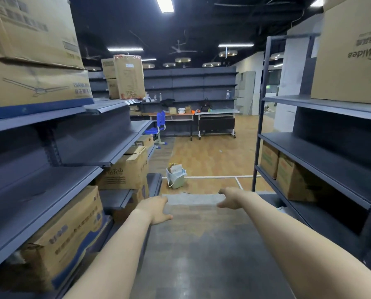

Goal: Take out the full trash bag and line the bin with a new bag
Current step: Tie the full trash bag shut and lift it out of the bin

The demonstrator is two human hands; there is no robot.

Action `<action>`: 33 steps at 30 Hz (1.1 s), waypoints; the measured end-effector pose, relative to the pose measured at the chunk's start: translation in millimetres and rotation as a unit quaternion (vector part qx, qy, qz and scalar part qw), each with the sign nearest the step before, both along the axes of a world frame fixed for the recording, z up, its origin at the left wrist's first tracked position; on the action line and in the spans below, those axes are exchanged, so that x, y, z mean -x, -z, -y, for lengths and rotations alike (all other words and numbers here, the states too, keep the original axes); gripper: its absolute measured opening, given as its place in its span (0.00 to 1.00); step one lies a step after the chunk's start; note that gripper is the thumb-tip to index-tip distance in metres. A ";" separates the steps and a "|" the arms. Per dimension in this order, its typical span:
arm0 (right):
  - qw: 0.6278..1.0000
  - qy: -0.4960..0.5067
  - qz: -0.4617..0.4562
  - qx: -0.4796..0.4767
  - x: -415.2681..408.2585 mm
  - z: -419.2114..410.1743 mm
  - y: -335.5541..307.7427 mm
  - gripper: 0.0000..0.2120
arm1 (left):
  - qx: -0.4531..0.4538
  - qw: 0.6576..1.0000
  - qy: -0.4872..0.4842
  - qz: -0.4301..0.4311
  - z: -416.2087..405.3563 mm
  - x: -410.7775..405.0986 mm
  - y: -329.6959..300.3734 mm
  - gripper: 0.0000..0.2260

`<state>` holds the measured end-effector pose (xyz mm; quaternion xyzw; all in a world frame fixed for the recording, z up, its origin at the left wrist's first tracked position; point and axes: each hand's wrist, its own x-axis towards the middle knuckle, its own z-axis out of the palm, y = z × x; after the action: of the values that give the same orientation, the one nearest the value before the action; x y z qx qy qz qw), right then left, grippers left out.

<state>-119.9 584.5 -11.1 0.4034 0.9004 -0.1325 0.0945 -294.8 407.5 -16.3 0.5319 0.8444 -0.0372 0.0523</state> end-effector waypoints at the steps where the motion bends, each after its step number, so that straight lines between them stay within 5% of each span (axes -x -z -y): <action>1: 1.000 0.000 0.000 0.001 5.6 -17.4 -0.3 0.30 | 0.003 1.000 0.001 0.001 -16.2 4.4 -1.7 0.27; 8: 1.000 0.002 -0.019 -0.001 45.8 -135.6 -9.1 0.30 | -0.047 0.999 0.015 0.021 -141.7 37.1 -23.0 0.28; 19: 1.000 0.002 0.017 0.021 109.5 -257.9 28.8 0.29 | 0.017 0.998 -0.033 0.047 -244.8 118.6 17.0 0.29; 33: 0.999 -0.022 0.013 -0.026 283.9 -453.4 5.2 0.29 | 0.018 1.000 -0.018 0.010 -446.4 278.7 -10.5 0.22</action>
<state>-403.9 1037.9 -16.3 0.3874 0.9109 -0.1022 0.0983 -573.5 853.9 -5.7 0.5156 0.8527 -0.0458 0.0711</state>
